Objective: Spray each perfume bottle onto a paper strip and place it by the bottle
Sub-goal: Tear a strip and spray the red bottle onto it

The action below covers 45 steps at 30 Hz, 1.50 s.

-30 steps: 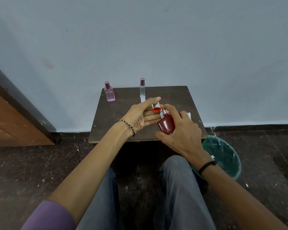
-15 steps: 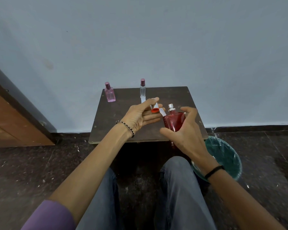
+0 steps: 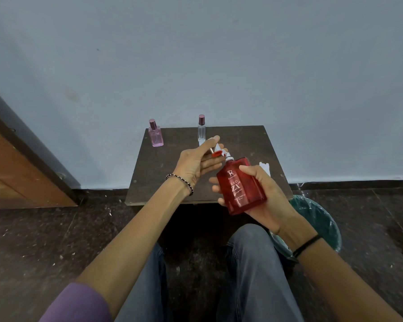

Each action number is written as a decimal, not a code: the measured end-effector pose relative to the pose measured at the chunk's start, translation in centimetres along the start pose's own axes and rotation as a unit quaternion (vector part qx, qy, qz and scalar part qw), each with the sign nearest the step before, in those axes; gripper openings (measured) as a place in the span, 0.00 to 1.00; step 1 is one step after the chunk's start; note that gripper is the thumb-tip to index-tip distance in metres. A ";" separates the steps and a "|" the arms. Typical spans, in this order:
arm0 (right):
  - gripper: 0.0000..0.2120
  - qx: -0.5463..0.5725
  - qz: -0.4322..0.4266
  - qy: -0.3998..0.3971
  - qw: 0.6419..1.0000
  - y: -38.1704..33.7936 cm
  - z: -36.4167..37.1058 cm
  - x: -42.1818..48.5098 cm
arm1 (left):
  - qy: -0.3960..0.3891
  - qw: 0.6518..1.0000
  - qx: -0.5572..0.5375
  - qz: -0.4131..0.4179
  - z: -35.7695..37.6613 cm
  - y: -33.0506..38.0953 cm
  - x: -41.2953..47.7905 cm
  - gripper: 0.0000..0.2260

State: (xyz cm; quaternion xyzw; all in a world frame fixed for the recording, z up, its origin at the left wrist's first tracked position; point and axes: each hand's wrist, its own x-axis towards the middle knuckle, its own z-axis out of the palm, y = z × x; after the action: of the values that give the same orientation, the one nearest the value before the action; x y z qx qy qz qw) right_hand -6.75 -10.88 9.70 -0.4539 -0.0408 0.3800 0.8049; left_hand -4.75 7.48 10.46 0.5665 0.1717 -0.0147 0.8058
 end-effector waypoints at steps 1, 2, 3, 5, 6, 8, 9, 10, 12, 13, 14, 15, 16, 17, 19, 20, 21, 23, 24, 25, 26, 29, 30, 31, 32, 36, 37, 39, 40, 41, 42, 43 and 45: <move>0.25 -0.006 0.002 -0.001 1.000 0.0 0.0 0.0 | 0.002 1.000 0.005 -0.002 0.0 0.0 0.0 0.19; 0.24 -0.011 0.001 0.001 1.000 0.0 0.0 0.0 | 0.006 1.000 0.013 -0.006 0.1 0.0 0.1 0.19; 0.22 -0.017 -0.004 0.009 1.000 0.0 0.1 0.0 | 0.010 1.000 0.018 -0.010 0.1 -0.1 0.2 0.20; 0.18 -0.039 -0.020 0.031 0.999 0.0 0.4 -0.1 | 0.002 1.000 0.017 -0.012 0.1 -0.3 0.5 0.23; 0.17 -0.050 -0.028 0.041 0.997 -0.1 0.5 -0.1 | -0.006 1.000 0.014 -0.016 0.2 -0.5 0.5 0.24; 0.17 -0.071 -0.041 0.058 0.995 0.0 0.7 0.0 | -0.018 0.999 0.017 -0.029 0.3 -0.7 0.4 0.23; 0.17 -0.083 -0.050 0.067 0.993 0.1 0.8 0.1 | -0.023 0.999 0.021 -0.037 0.3 -0.7 0.3 0.22; 0.16 -0.097 -0.061 0.080 0.990 0.2 0.9 0.2 | -0.027 0.998 0.021 -0.043 0.4 -0.7 0.1 0.22; 0.14 -0.128 -0.089 0.113 0.981 0.4 1.0 0.5 | -0.032 0.999 0.005 -0.044 0.5 -0.7 0.0 0.23; 0.14 -0.147 -0.103 0.126 0.976 0.7 0.8 0.6 | -0.034 0.999 -0.002 -0.041 0.5 -0.6 0.1 0.23; 0.15 -0.169 -0.117 0.137 0.969 0.9 0.7 0.7 | -0.035 0.999 -0.007 -0.041 0.5 -0.5 0.1 0.23; 0.16 -0.192 -0.130 0.149 0.961 1.1 0.6 0.7 | -0.036 0.998 -0.009 -0.040 0.6 -0.4 0.0 0.22; 0.17 -0.216 -0.141 0.159 0.953 1.3 0.4 0.8 | -0.038 0.998 -0.010 -0.039 0.6 -0.4 0.0 0.20; 0.19 -0.237 -0.152 0.165 0.945 1.5 0.2 0.8 | -0.040 0.998 -0.006 -0.038 0.6 -0.4 0.1 0.18; 0.20 -0.262 -0.162 0.172 0.936 1.7 -0.1 0.9 | -0.049 0.998 0.008 -0.047 0.6 -0.4 0.2 0.10; 0.20 -0.269 -0.162 0.175 0.933 1.7 -0.2 0.9 | -0.054 0.997 0.019 -0.056 0.5 -0.3 0.2 0.07; 0.20 -0.274 -0.162 0.177 0.931 1.7 -0.4 0.9 | -0.059 0.996 0.031 -0.063 0.3 -0.3 0.3 0.08; 0.19 -0.285 -0.159 0.175 0.929 1.7 -0.6 1.0 | -0.066 0.993 0.057 -0.079 0.0 -0.3 0.6 0.09; 0.20 -0.295 -0.157 0.175 0.926 1.7 -0.7 1.1 | -0.063 0.992 0.067 -0.084 0.0 -0.2 0.7 0.08; 0.20 -0.307 -0.155 0.177 0.922 1.7 -0.8 1.2 | -0.060 0.992 0.080 -0.083 -0.1 -0.2 0.9 0.07; 0.21 -0.320 -0.153 0.183 0.917 1.7 -0.9 1.4 | -0.053 0.991 0.094 -0.082 -0.1 -0.1 1.0 0.07; 0.22 -0.336 -0.151 0.192 0.910 1.7 -1.2 1.8 | -0.039 0.988 0.131 -0.066 0.2 0.2 1.2 0.08; 0.22 -0.335 -0.151 0.191 0.910 1.6 -1.3 1.9 | -0.037 0.988 0.137 -0.060 0.2 0.4 1.3 0.08; 0.22 -0.331 -0.151 0.189 0.912 1.6 -1.3 2.0 | -0.037 0.988 0.142 -0.055 0.4 0.5 1.4 0.07; 0.22 -0.328 -0.153 0.189 0.913 1.5 -1.4 2.0 | -0.036 0.988 0.144 -0.053 0.5 0.6 1.4 0.06; 0.22 -0.325 -0.164 0.191 0.912 1.5 -1.5 2.1 | -0.018 0.986 0.161 -0.038 0.6 0.3 1.9 0.08; 0.22 -0.325 -0.166 0.193 0.911 1.5 -1.5 2.1 | -0.014 0.985 0.168 -0.035 0.7 0.3 2.0 0.09; 0.23 -0.341 -0.167 0.195 0.904 1.4 -1.5 2.1 | -0.006 0.982 0.184 -0.034 0.7 0.3 2.1 0.09; 0.24 -0.358 -0.167 0.196 0.898 1.4 -1.5 2.1 | -0.004 0.980 0.198 -0.037 0.7 0.3 2.1 0.10; 0.26 -0.374 -0.168 0.197 0.890 1.4 -1.5 2.0 | -0.005 0.977 0.212 -0.038 0.7 0.4 2.1 0.12; 0.26 -0.384 -0.169 0.199 0.886 1.4 -1.5 2.0 | -0.009 0.976 0.216 -0.036 0.6 0.3 2.1 0.16; 0.26 -0.385 -0.170 0.201 0.884 1.4 -1.6 2.0 | -0.014 0.978 0.207 -0.036 0.5 0.1 2.1 0.21; 0.25 -0.370 -0.171 0.203 0.890 1.5 -1.7 2.2 | -0.013 0.983 0.178 -0.038 0.5 -0.3 2.2 0.28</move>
State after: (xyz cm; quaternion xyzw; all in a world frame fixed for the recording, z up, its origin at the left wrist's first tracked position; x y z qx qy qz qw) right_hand -5.40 -10.20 6.97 -0.7721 -0.0905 0.0934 0.6221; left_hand -2.63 7.25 9.71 0.6935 0.1771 -0.0830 0.6934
